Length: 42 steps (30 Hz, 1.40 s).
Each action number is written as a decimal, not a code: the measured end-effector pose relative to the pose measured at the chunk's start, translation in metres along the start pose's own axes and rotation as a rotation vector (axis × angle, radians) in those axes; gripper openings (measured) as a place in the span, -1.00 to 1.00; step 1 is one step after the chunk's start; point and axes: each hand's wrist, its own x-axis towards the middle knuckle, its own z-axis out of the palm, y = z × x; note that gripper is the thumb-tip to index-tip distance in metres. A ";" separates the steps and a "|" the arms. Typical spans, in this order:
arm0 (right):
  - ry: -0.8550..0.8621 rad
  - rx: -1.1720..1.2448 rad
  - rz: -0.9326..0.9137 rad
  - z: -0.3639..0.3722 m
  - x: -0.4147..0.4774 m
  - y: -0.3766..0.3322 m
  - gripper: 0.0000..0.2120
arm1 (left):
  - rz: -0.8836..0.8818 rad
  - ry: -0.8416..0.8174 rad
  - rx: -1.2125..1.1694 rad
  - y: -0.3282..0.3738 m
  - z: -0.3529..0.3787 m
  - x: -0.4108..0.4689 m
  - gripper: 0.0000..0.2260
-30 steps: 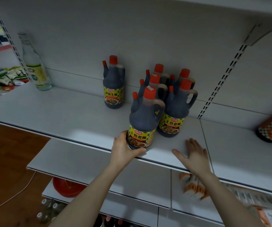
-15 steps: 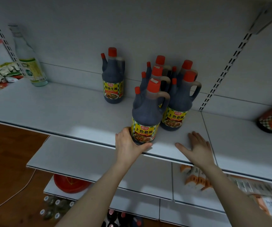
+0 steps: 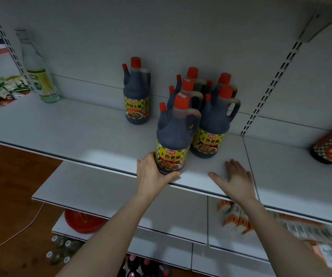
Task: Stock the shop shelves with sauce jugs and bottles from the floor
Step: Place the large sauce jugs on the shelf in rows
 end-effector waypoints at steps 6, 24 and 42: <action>0.020 -0.014 -0.026 0.001 0.002 0.002 0.00 | 0.073 -0.022 0.073 -0.006 0.002 -0.004 -0.32; -0.035 0.689 -0.420 0.018 -0.131 0.007 -0.62 | -0.345 -0.259 0.409 -0.086 0.018 -0.277 -0.28; -0.774 0.304 0.038 0.282 -0.286 0.111 -0.35 | -0.615 -0.591 0.317 -0.234 0.123 -0.422 -0.32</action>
